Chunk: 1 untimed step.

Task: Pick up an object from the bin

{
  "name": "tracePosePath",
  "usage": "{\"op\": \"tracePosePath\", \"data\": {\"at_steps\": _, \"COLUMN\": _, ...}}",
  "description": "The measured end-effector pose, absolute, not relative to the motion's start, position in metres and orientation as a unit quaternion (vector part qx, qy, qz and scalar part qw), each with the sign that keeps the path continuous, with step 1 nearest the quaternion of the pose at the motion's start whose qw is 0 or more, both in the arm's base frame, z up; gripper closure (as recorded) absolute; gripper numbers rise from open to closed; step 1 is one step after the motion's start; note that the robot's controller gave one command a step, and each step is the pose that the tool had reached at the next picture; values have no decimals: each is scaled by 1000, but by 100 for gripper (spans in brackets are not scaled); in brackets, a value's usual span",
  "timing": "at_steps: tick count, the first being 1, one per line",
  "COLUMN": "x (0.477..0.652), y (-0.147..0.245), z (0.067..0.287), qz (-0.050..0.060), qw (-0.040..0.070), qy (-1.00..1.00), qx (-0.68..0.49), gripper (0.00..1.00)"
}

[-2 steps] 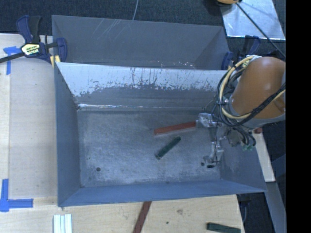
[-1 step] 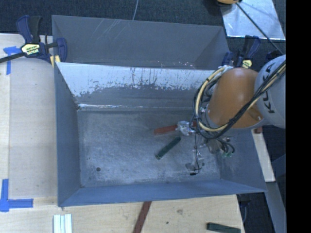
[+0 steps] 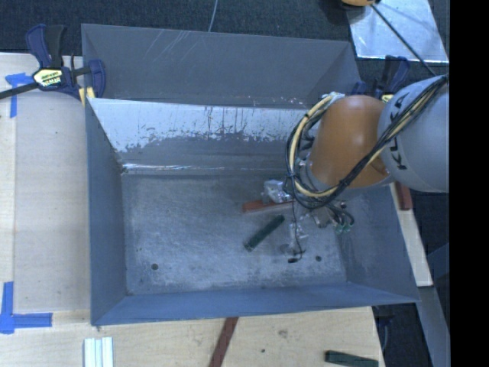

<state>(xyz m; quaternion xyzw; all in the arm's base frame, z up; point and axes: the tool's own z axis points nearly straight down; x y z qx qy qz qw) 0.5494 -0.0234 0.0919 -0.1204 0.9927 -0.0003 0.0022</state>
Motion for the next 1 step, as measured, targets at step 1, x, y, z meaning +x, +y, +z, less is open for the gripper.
{"op": "tracePosePath", "data": {"at_steps": 1, "x": 550, "y": 1, "z": 77, "qz": -2, "qw": 14, "qy": 968, "qx": -249, "gripper": 100}}
